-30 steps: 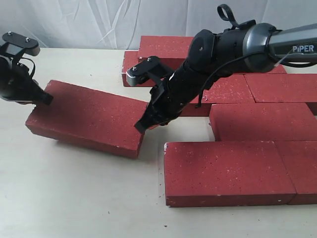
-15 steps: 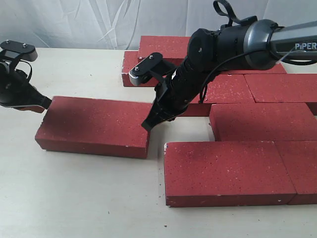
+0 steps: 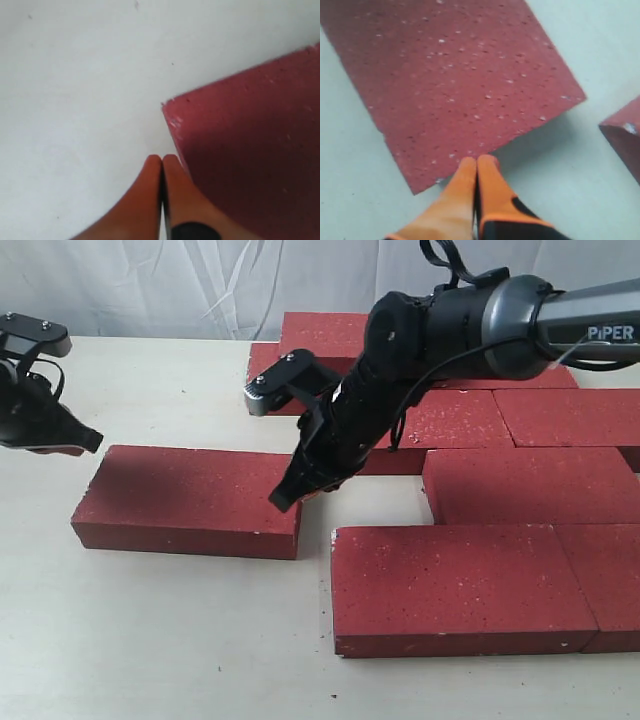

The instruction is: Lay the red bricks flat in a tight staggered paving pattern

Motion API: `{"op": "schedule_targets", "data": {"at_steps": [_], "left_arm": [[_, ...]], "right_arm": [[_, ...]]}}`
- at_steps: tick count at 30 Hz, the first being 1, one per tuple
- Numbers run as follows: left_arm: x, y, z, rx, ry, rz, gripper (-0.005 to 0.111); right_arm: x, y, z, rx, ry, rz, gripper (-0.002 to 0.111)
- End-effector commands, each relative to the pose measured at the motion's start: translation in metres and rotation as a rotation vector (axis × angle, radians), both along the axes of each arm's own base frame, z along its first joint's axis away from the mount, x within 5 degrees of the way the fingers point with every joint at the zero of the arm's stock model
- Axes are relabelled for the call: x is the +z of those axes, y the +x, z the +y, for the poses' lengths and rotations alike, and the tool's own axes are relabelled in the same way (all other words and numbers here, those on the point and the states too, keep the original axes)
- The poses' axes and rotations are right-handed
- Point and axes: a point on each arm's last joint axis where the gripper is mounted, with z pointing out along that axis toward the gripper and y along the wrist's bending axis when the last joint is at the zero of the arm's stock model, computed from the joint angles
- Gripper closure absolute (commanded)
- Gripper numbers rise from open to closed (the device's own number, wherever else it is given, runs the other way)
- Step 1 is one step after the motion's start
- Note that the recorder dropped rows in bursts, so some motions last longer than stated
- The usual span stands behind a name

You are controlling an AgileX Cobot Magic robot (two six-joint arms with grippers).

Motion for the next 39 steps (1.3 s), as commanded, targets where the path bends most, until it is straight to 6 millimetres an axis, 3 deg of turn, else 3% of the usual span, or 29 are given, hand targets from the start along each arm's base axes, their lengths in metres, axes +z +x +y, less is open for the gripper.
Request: {"op": "schedule_targets", "data": {"at_steps": [1,5,9,14,20,25,39], "left_arm": [[-0.001,0.006,0.003,0.108,-0.016,-0.099,0.107],[-0.005,0.003,0.003,0.11,-0.011,-0.088,0.107],[-0.015,0.004,0.003,0.121,-0.024,-0.056,0.107],[-0.037,0.006,0.003,0.126,-0.026,0.012,0.107],[-0.036,0.007,0.001,0.136,-0.066,0.032,0.107],[-0.036,0.002,-0.006,0.059,-0.088,0.094,0.107],[-0.035,0.0,-0.01,0.045,-0.139,0.117,0.107]], "right_arm": [[0.009,-0.007,0.007,0.089,-0.001,-0.028,0.109],[0.013,-0.011,0.018,-0.005,0.127,0.045,0.109],[0.011,-0.028,0.037,0.187,0.152,0.023,0.109],[-0.009,-0.016,0.045,0.134,0.132,-0.079,0.109],[-0.024,-0.01,0.044,0.125,0.099,-0.1,0.109],[-0.02,-0.01,0.043,0.126,0.099,-0.112,0.109],[-0.02,-0.015,0.035,0.162,-0.001,-0.065,0.109]]}}
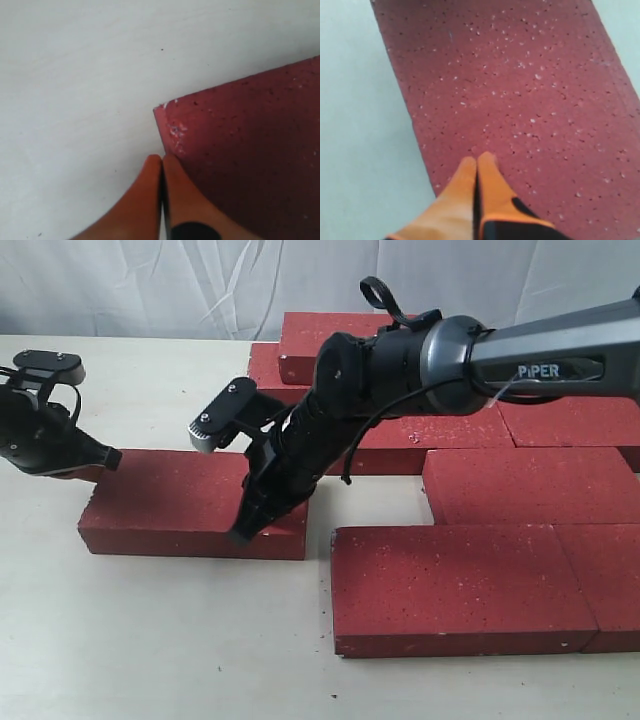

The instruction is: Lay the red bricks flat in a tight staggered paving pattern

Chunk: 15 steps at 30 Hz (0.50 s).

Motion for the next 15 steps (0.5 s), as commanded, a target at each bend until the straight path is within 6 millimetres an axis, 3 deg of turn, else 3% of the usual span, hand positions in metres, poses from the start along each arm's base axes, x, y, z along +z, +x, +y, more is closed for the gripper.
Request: {"op": "schedule_targets", "data": {"at_steps": [1,15], "left_arm": [[0.0016,-0.0002,-0.0039,0.003,-0.038,0.012,0.107],[0.0026,0.0006,-0.0043,0.0,-0.042,0.01,0.107]], "right_arm": [[-0.0003,0.0007,-0.0071,0.003,-0.062,0.0,0.109],[0.0022,-0.0035,-0.0147,0.007,-0.141,0.034,0.109]]}}
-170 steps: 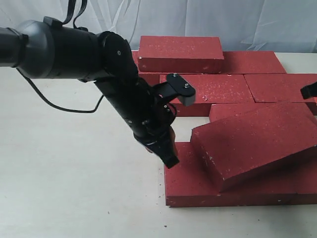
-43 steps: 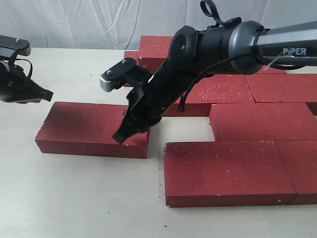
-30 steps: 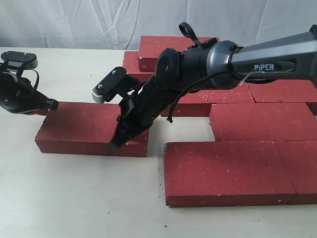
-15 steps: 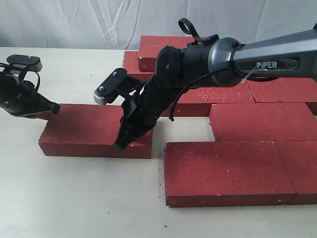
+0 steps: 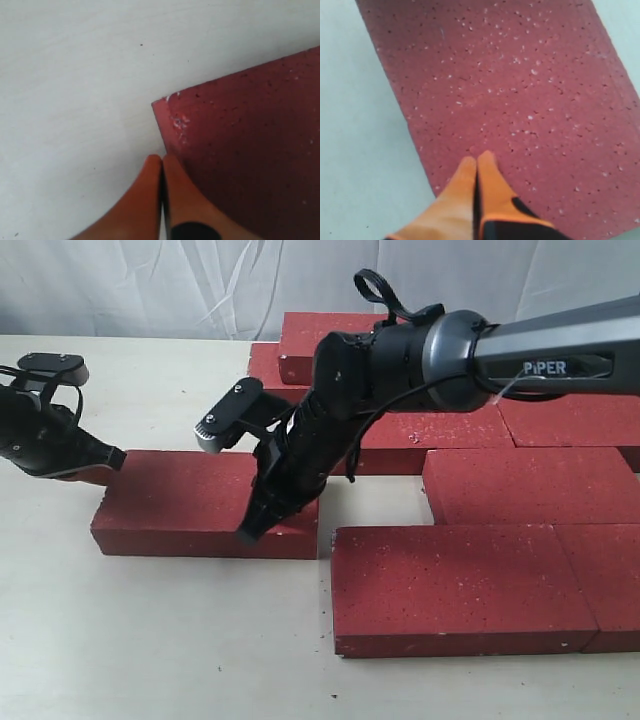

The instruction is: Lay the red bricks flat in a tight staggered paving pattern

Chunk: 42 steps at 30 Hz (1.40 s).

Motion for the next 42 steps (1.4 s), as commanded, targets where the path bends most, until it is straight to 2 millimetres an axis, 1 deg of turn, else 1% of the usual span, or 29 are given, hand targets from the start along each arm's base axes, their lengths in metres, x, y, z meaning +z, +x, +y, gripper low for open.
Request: {"op": "schedule_targets", "data": {"at_steps": [1,3,5,9,13,16,18,21,23,26,32,35,39,42], "left_arm": [[0.002,0.002,-0.002,0.002,-0.015,-0.005,0.107],[0.002,0.002,-0.002,-0.002,-0.016,-0.008,0.107],[0.003,0.002,-0.003,-0.003,-0.023,-0.014,0.107],[0.003,0.003,-0.003,0.002,-0.028,-0.014,0.107],[0.003,0.003,-0.003,0.002,-0.028,-0.014,0.107],[0.003,0.003,-0.003,0.0,-0.027,-0.014,0.107],[0.003,0.003,-0.003,0.0,-0.027,-0.014,0.107],[0.003,0.004,-0.002,0.007,-0.02,-0.024,0.107],[0.003,0.004,-0.002,0.007,-0.02,-0.024,0.107],[0.003,0.003,-0.003,0.006,-0.023,-0.021,0.107],[0.003,0.003,-0.003,0.005,-0.024,-0.019,0.107],[0.003,0.003,-0.003,0.006,-0.025,-0.019,0.107],[0.003,0.003,-0.003,0.008,-0.027,-0.019,0.107],[0.003,0.003,-0.003,0.008,-0.027,-0.019,0.107]], "right_arm": [[0.002,-0.004,-0.008,0.04,-0.069,0.025,0.109],[0.007,-0.005,-0.011,0.04,-0.087,0.019,0.109],[0.013,-0.004,-0.012,-0.001,-0.078,0.016,0.109],[0.02,-0.005,-0.012,-0.009,-0.064,0.003,0.109],[0.022,-0.004,-0.01,-0.033,-0.025,0.002,0.109],[0.021,-0.006,-0.011,-0.025,-0.041,0.027,0.109],[0.019,-0.013,-0.012,0.01,-0.062,0.083,0.109],[0.02,-0.026,-0.006,0.139,-0.059,0.142,0.109],[0.021,-0.035,0.0,0.225,-0.039,0.153,0.109],[0.021,-0.042,0.005,0.315,-0.042,0.144,0.109],[0.017,-0.045,-0.004,0.384,-0.149,0.153,0.109],[0.015,-0.042,-0.003,0.38,-0.152,0.127,0.109],[0.0,-0.04,-0.004,0.393,-0.19,0.145,0.109],[-0.003,-0.036,-0.004,0.403,-0.212,0.113,0.109]]}}
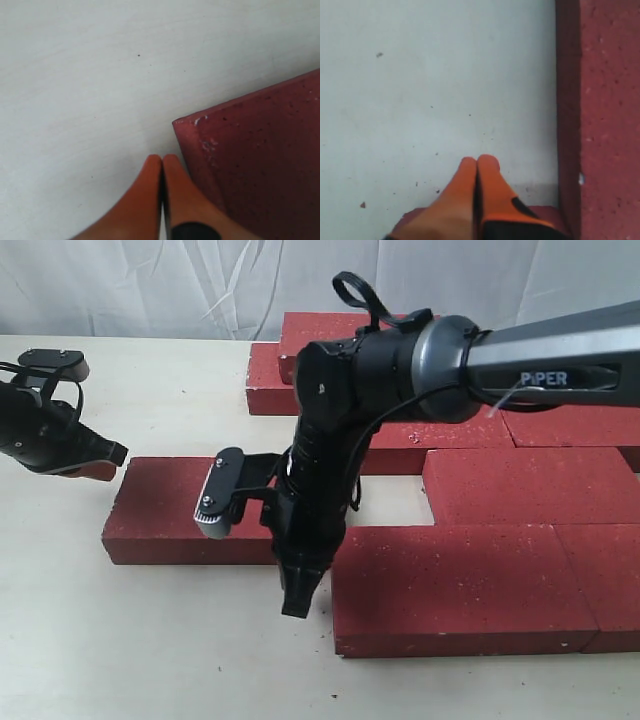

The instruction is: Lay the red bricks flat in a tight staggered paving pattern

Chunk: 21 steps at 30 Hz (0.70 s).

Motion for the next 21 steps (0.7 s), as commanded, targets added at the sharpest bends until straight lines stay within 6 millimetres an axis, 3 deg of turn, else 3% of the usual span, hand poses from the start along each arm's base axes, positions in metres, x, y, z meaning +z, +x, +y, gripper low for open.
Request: {"op": "schedule_targets", "data": {"at_steps": [1,21], "left_arm": [[0.0013,0.0011,-0.0016,0.006,-0.011,-0.004,0.107],[0.0017,0.0015,-0.0022,0.011,-0.021,-0.007,0.107]], "right_arm": [[-0.0045,0.0058,-0.0012,0.029,-0.018,-0.057,0.109],[-0.0053,0.0154,-0.0039,0.017,-0.051,-0.162,0.109]]}}
